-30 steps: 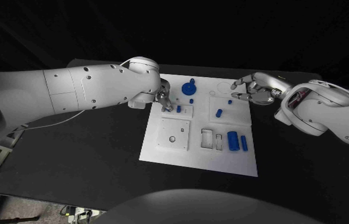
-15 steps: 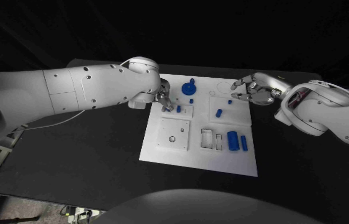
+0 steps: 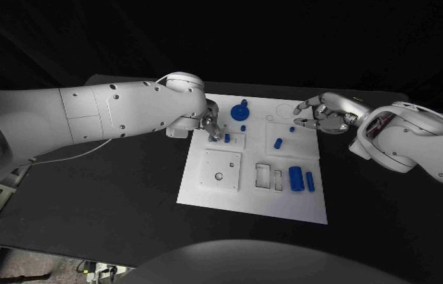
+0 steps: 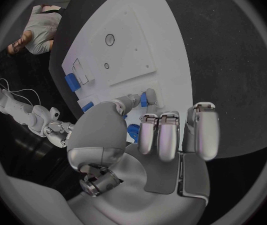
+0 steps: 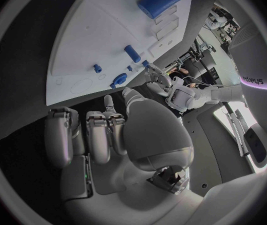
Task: Assemble the parts on the task board
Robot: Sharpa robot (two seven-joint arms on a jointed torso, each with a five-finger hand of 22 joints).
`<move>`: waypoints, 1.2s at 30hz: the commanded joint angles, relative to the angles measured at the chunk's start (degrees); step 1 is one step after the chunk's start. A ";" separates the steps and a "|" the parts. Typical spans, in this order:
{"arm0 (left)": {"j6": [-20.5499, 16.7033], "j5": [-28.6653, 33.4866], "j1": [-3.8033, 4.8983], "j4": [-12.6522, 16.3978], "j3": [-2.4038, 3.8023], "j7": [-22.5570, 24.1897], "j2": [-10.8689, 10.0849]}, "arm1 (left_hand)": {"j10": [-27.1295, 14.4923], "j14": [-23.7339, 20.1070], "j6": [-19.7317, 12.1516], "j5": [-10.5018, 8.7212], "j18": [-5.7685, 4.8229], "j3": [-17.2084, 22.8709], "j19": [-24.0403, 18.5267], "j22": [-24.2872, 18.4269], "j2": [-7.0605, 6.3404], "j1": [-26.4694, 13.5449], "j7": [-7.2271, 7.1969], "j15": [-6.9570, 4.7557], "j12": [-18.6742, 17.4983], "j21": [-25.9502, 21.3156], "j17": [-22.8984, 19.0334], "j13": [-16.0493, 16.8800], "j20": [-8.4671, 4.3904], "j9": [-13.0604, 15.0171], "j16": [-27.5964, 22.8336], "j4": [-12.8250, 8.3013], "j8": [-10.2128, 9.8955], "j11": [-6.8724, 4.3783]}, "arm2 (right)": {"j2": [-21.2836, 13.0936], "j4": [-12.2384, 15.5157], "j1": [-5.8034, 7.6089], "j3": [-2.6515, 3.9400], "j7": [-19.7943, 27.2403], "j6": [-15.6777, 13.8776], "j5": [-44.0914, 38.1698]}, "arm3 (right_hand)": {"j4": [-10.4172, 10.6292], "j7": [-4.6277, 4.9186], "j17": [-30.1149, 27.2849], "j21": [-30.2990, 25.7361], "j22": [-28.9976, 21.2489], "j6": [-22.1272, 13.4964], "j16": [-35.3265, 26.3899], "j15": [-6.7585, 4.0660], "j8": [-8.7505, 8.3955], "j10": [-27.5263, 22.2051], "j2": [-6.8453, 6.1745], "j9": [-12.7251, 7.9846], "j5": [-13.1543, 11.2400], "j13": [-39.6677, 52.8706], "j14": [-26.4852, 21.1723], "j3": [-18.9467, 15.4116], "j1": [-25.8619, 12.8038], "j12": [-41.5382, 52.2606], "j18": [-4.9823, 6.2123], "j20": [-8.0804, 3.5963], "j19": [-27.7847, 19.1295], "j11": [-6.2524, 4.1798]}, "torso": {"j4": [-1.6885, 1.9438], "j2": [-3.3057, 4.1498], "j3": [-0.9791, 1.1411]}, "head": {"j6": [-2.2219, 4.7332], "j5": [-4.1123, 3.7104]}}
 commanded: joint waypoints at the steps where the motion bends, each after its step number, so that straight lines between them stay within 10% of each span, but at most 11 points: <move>1: 0.43 0.51 -0.04 -0.10 -0.02 0.15 0.26 | 5.96 6.02 0.44 0.29 0.44 0.52 2.95 13.38 -0.28 0.49 0.10 -0.26 0.01 0.23 15.08 15.06 -0.26 0.07 0.14 -0.24 0.28 -0.43 | -0.03 0.07 -0.04 -0.01 -0.23 0.96 -0.46 | -0.04 -0.13 15.09 -0.01 12.09 0.39 0.20 0.19 -0.11 6.12 -0.02 -0.06 0.26 14.91 5.98 0.38 0.40 -0.31 0.58 -0.20 0.22 0.25 | 0.00 -0.02 0.00 | 0.00 -0.04; 12: 1.57 -0.61 -0.04 -0.22 -0.02 -0.13 0.42 | 5.96 6.02 1.51 0.81 0.38 2.30 3.15 13.48 -0.52 0.10 -0.32 -0.54 0.01 0.54 15.08 15.06 -0.53 1.27 0.14 -1.46 1.43 -0.77 | -0.10 0.04 -0.09 -0.01 -0.25 1.04 -0.50 | -0.04 -0.13 15.09 -0.01 12.09 0.39 0.20 0.19 -0.11 6.12 -0.02 -0.06 0.26 14.91 5.98 0.38 0.40 -0.31 0.58 -0.20 0.22 0.25 | 0.01 -0.02 0.01 | 0.00 -0.07; 22: 1.82 -2.93 -0.04 0.16 -0.02 -0.18 0.27 | 5.96 6.02 0.30 3.23 0.33 7.00 3.30 13.53 -1.24 -1.58 -1.06 -1.19 0.01 0.71 15.08 15.06 -1.20 8.16 0.14 -5.01 6.13 -1.47 | -0.10 -0.07 -0.50 -0.01 -0.25 1.19 -0.50 | -0.07 -0.12 15.09 -0.03 12.09 0.47 0.20 0.20 -0.10 6.12 -0.03 -0.06 0.29 14.91 5.98 0.41 0.43 -0.31 0.59 -0.20 0.21 0.25 | 0.01 0.03 -0.02 | 0.00 -0.03; 36: 1.57 -6.73 0.17 0.98 0.05 -0.13 -0.19 | 5.96 6.02 -0.45 1.61 0.40 8.11 3.12 13.42 -1.70 -3.09 -0.93 -1.17 0.01 0.34 15.08 15.06 -1.23 9.61 0.14 -5.35 6.56 -1.39 | -0.12 -0.13 -0.67 -0.01 -0.20 1.14 -0.50 | -0.07 -0.12 15.09 -0.03 12.09 0.47 0.20 0.20 -0.10 6.12 -0.03 -0.06 0.29 14.91 5.98 0.41 0.43 -0.31 0.59 -0.20 0.21 0.25 | 0.01 -0.03 -0.01 | 0.00 0.18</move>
